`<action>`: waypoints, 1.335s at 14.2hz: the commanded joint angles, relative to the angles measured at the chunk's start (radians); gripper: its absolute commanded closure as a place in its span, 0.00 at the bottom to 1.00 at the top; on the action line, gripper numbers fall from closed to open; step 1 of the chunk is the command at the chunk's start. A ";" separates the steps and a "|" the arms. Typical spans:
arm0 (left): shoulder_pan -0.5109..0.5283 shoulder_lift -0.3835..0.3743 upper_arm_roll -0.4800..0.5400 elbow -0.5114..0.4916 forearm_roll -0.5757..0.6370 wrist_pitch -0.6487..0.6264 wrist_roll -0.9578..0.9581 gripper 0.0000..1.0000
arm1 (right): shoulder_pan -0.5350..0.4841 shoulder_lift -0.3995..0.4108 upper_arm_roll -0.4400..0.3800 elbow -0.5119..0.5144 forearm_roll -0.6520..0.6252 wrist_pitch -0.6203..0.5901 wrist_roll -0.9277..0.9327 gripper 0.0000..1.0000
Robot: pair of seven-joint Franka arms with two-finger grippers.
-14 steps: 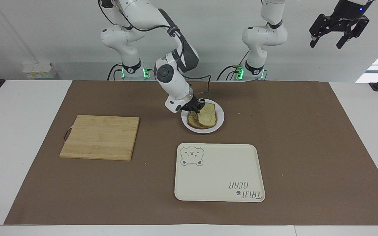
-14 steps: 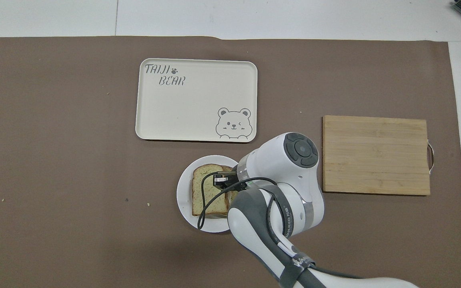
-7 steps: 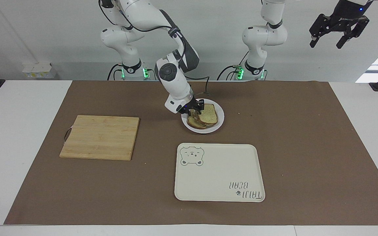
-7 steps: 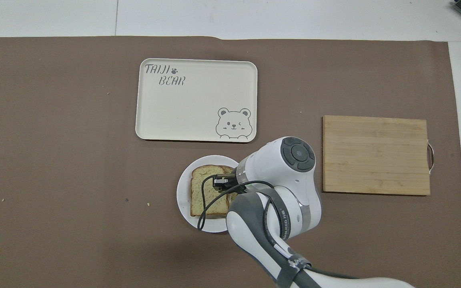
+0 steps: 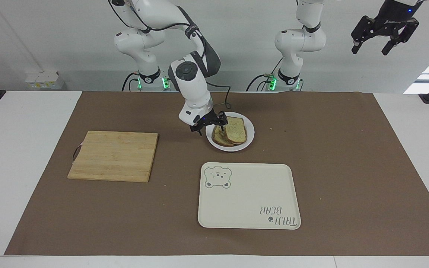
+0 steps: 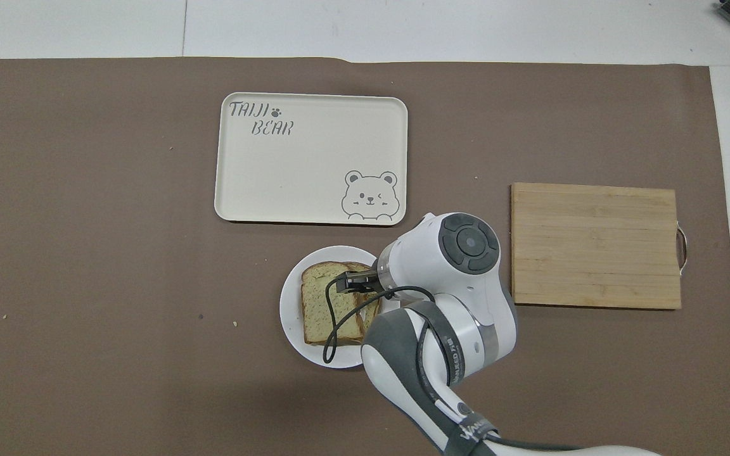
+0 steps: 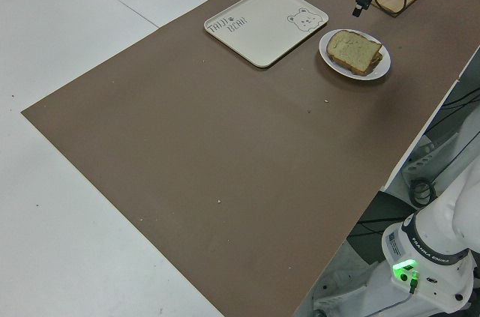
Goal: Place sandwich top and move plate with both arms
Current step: 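Release the bread and withdraw the right gripper while the left gripper approaches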
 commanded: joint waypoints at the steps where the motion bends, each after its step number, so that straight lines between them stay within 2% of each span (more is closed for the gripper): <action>1: 0.014 -0.022 -0.007 -0.022 -0.007 -0.004 -0.006 0.00 | -0.060 -0.035 0.007 0.043 -0.085 -0.090 0.006 0.00; 3: 0.014 -0.022 -0.007 -0.022 -0.007 -0.004 -0.006 0.00 | -0.089 -0.049 0.007 0.071 -0.138 -0.144 0.006 0.00; 8: 0.013 -0.022 -0.010 -0.022 -0.007 -0.006 -0.012 0.00 | -0.132 -0.090 -0.007 0.089 -0.191 -0.184 0.003 0.00; 12: 0.005 -0.022 -0.019 -0.022 -0.007 -0.007 -0.012 0.00 | -0.192 -0.124 -0.007 0.152 -0.192 -0.296 -0.005 0.00; 16: -0.003 -0.023 -0.058 -0.036 -0.071 -0.004 -0.018 0.00 | -0.252 -0.170 -0.008 0.198 -0.197 -0.382 -0.012 0.00; 19: -0.001 -0.051 -0.114 -0.054 -0.076 -0.006 -0.018 0.00 | -0.288 -0.204 -0.010 0.200 -0.197 -0.408 -0.058 0.00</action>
